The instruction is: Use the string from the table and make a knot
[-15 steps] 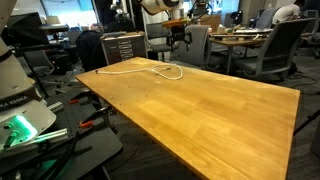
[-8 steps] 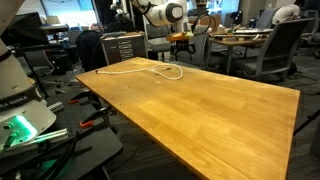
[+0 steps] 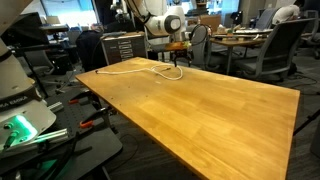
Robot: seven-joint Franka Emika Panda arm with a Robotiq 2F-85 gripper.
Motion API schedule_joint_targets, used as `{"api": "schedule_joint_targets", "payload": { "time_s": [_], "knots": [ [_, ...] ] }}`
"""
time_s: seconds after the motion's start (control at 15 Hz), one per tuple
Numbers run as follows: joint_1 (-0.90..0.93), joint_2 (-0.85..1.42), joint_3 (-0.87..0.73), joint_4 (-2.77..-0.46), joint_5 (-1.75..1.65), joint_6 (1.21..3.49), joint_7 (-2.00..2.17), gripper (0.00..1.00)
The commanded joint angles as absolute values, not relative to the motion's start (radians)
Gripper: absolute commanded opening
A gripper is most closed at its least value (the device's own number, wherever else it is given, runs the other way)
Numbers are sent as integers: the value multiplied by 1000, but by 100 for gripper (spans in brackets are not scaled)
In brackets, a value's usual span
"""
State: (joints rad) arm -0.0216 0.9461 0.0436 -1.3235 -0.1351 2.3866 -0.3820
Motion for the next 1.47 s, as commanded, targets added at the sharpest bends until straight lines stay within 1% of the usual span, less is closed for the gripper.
{"api": "schedule_joint_targets", "payload": {
  "time_s": [0.0, 0.07, 0.2, 0.27, 0.4, 0.53, 0.67, 0.73, 0.93, 1.0, 1.13, 1.4],
  "knots": [
    [-13, 992, 32, -1291, -151, 2437, -351, 76],
    [-13, 999, 30, -1291, -153, 2445, -347, 74],
    [-12, 1013, 26, -1286, -154, 2457, -338, 58],
    [-12, 1017, 25, -1284, -155, 2461, -335, 49],
    [-12, 1017, 24, -1283, -155, 2469, -330, 34],
    [-13, 1006, 24, -1287, -153, 2468, -324, 20],
    [-19, 990, 30, -1285, -135, 2424, -309, 5],
    [-24, 975, 38, -1289, -124, 2397, -301, 0],
    [-20, 877, 47, -1364, -138, 2389, -324, 0],
    [-1, 819, 38, -1403, -160, 2337, -330, 0],
    [-12, 738, 86, -1439, -139, 2188, -401, 0],
    [17, 624, 133, -1469, -107, 1871, -416, 0]
  ]
}}
